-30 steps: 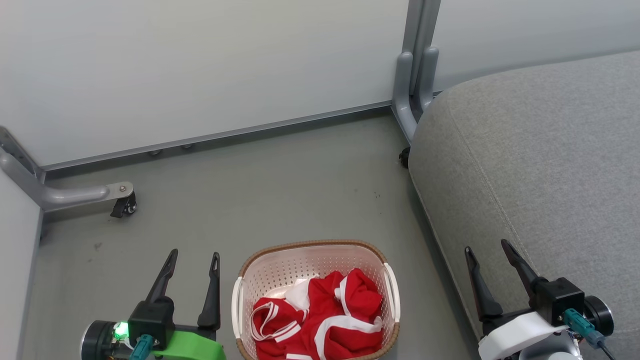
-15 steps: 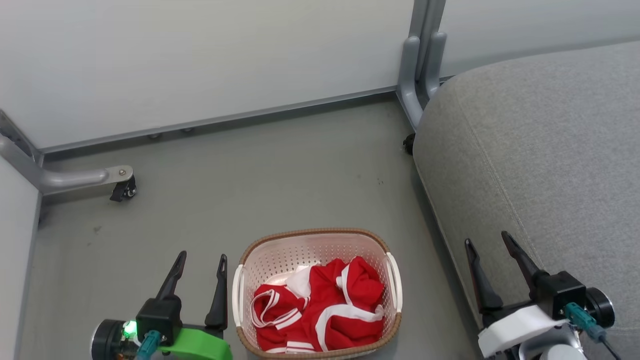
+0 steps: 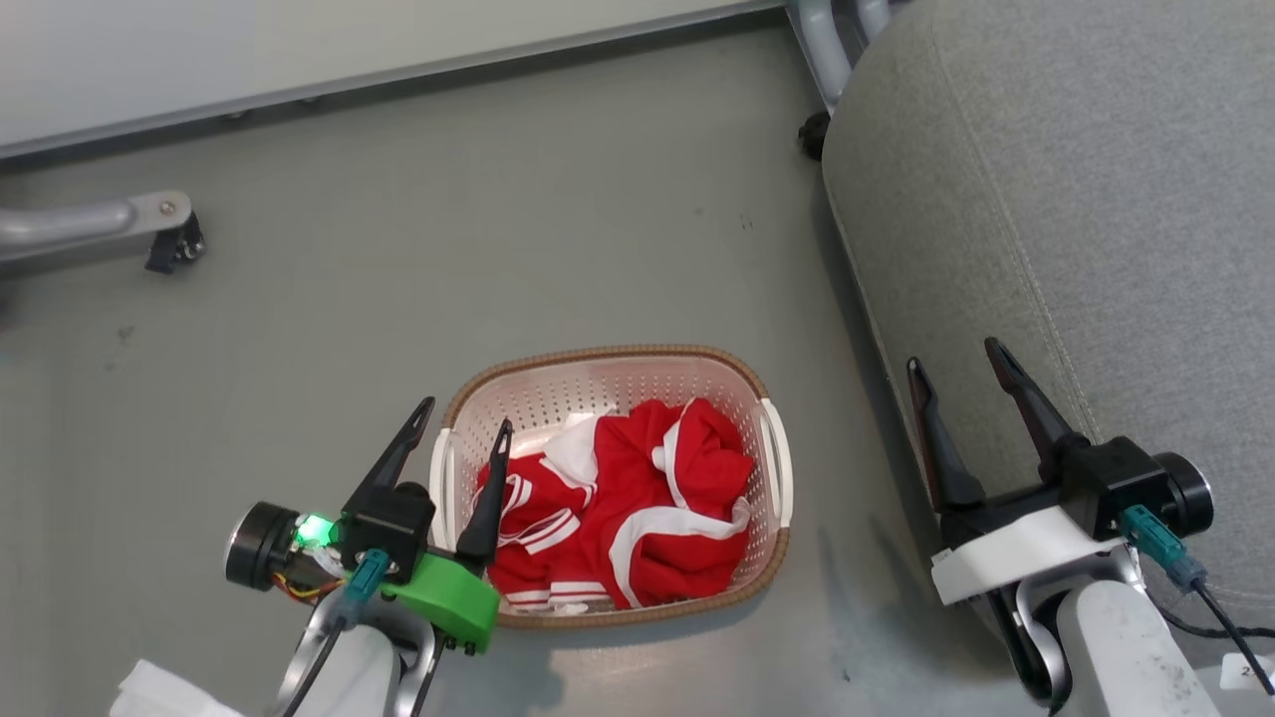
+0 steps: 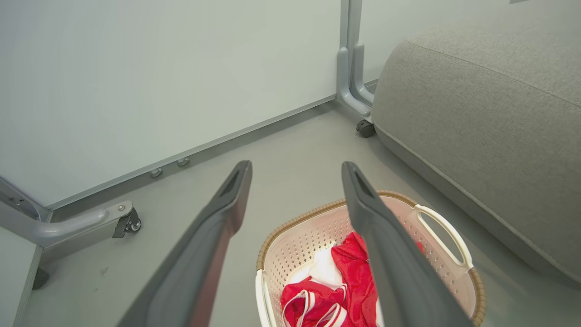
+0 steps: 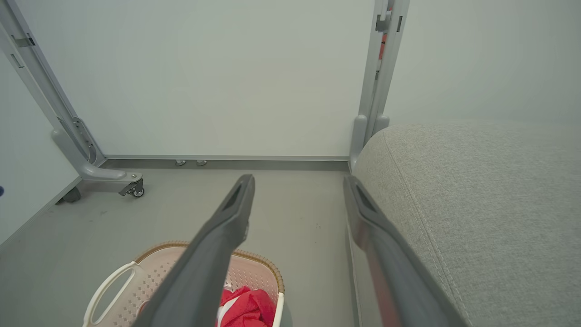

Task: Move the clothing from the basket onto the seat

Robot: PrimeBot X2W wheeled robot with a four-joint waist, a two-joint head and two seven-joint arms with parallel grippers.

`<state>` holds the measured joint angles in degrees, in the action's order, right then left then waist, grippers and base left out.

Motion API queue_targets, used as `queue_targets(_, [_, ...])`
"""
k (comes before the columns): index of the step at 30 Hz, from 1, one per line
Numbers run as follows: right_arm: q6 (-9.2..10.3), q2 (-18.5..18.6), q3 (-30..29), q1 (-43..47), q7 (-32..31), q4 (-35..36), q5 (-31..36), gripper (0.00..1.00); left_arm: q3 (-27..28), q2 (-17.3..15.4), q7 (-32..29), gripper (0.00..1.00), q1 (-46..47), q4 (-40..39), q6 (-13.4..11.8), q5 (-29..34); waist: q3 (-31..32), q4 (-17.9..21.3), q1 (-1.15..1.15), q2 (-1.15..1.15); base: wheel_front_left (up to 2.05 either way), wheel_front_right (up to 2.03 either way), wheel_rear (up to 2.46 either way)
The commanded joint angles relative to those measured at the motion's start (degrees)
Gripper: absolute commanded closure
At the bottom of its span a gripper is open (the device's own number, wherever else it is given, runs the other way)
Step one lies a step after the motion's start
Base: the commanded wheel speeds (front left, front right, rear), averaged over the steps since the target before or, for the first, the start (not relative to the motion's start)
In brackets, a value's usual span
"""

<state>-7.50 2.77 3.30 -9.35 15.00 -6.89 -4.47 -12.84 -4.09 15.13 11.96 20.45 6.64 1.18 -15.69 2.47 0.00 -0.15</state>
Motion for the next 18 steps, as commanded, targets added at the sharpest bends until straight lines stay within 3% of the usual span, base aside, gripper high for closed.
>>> queue_targets(1, [0.02, 0.2, 0.2, -1.5, 0.3, 0.3, 0.2, 0.00, -1.0, -1.1, 0.0, 0.00, 2.5, 1.3, 0.4, 1.1, -7.1, 1.7, 0.00, 0.15, 0.00, 0.00, 0.00])
queue_targets(12, [0.02, 0.2, 2.2, -7.8, 0.3, 1.6, 0.4, 0.00, -14.2, -6.0, 0.0, 0.00, 20.9, 19.8, 0.8, 8.4, -17.6, 3.9, 0.00, 0.15, 0.00, 0.00, 0.00])
queue_targets(18, [0.02, 0.2, 2.7, -9.6, 0.3, 2.1, -0.2, 0.00, -23.5, -5.4, 0.0, 0.00, 31.2, 32.1, 0.8, 10.1, -21.8, 4.9, 0.00, 0.15, 0.00, 0.00, 0.00])
